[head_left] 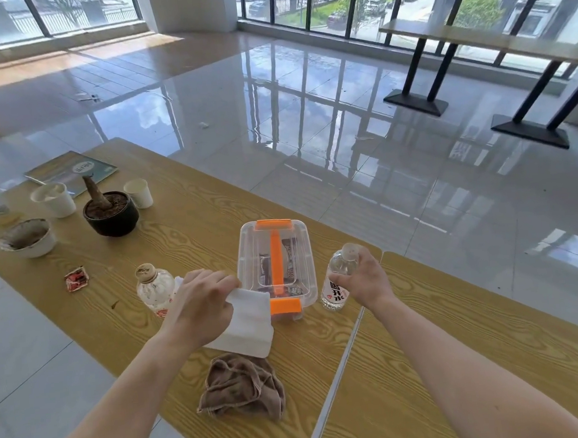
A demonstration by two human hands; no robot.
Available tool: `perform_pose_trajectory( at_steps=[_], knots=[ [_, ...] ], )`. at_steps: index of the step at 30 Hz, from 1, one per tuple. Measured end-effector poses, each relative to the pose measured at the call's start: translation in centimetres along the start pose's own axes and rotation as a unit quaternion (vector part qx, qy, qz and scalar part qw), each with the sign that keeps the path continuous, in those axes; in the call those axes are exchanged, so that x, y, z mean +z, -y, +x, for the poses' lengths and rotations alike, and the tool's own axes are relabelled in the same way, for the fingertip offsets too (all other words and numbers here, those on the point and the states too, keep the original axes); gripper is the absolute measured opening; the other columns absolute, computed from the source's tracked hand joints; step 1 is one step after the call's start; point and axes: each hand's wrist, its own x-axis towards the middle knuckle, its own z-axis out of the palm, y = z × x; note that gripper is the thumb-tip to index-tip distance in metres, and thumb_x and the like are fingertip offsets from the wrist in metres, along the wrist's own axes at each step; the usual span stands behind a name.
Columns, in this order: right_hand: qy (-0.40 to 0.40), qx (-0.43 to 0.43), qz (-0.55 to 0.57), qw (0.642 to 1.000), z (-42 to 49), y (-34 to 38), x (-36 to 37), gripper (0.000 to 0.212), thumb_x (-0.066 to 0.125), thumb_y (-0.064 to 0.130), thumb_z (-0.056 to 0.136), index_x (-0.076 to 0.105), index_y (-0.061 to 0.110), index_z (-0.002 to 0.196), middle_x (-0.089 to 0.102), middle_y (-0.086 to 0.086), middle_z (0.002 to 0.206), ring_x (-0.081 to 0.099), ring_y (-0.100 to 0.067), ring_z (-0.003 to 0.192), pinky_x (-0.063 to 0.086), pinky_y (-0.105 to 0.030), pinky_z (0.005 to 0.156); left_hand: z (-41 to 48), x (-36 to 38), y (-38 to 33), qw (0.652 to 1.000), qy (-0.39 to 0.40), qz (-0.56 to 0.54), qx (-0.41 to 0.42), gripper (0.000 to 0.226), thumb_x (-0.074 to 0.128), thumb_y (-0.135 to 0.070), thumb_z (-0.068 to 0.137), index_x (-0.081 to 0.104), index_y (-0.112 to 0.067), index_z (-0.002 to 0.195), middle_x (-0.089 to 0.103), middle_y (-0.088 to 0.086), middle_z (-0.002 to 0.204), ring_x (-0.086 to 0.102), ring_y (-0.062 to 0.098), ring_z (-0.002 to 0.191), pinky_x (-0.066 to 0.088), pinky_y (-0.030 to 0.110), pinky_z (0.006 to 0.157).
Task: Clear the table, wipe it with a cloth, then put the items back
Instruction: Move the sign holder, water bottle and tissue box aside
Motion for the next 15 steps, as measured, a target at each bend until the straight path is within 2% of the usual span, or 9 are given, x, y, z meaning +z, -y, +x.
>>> perform_pose_trajectory(
  at_steps=[2, 5, 7, 10, 15],
  knots=[
    [0.001, 0.003, -0.002, 1.000, -0.3, -0.2, -0.3, 0.050, 0.085, 0.029, 0.076, 0.052, 0.026, 0.114, 0.062, 0.001, 0.113, 0.062, -0.020, 0.101, 0.048, -0.033, 0.080, -0.2, -0.2, -0.3, 1.000, -0.005, -0.009, -0.003, 0.035, 0.063, -0.008, 0.063, 0.072, -0.015, 0.096, 0.070, -0.003, 0.083, 0.063, 0.026, 0.076, 0.049, 0.042, 0.087],
    [0.003, 0.014, -0.004, 1.000, -0.9, -0.4, -0.7, 0.074, 0.085, 0.032, 0.075, 0.046, 0.021, 0.137, 0.059, -0.003, 0.126, 0.059, -0.023, 0.114, 0.050, -0.042, 0.094, -0.5, -0.4, -0.8, 1.000, -0.007, -0.019, -0.005, 0.035, 0.057, -0.030, 0.073, 0.073, -0.018, 0.102, 0.071, -0.004, 0.091, 0.064, 0.023, 0.084, 0.044, 0.047, 0.102],
    [0.003, 0.018, -0.003, 1.000, -1.4, -0.3, -1.2, 0.084, 0.084, 0.033, 0.077, 0.039, 0.019, 0.145, 0.055, -0.004, 0.131, 0.056, -0.023, 0.118, 0.047, -0.040, 0.096, -0.6, -0.5, -1.1, 1.000, -0.003, -0.019, -0.008, 0.040, 0.052, -0.043, 0.080, 0.072, -0.020, 0.105, 0.071, -0.006, 0.096, 0.065, 0.020, 0.090, 0.040, 0.052, 0.110],
    [-0.006, 0.013, -0.003, 1.000, -2.1, -0.2, -1.7, 0.086, 0.083, 0.032, 0.079, 0.035, 0.017, 0.148, 0.053, -0.006, 0.134, 0.055, -0.022, 0.118, 0.046, -0.037, 0.094, -0.7, -0.7, -1.7, 1.000, -0.001, -0.020, -0.013, 0.050, 0.045, -0.054, 0.084, 0.070, -0.021, 0.111, 0.070, -0.005, 0.102, 0.066, 0.022, 0.096, 0.038, 0.054, 0.111],
    [-0.020, -0.001, -0.002, 1.000, -3.5, -0.1, -2.7, 0.085, 0.083, 0.032, 0.080, 0.036, 0.015, 0.149, 0.054, -0.005, 0.134, 0.054, -0.021, 0.120, 0.048, -0.038, 0.099, -0.4, -1.1, -3.4, 0.999, 0.012, -0.027, -0.026, 0.056, 0.039, -0.057, 0.087, 0.067, -0.020, 0.118, 0.069, -0.002, 0.112, 0.065, 0.024, 0.104, 0.042, 0.055, 0.106]
  ],
)
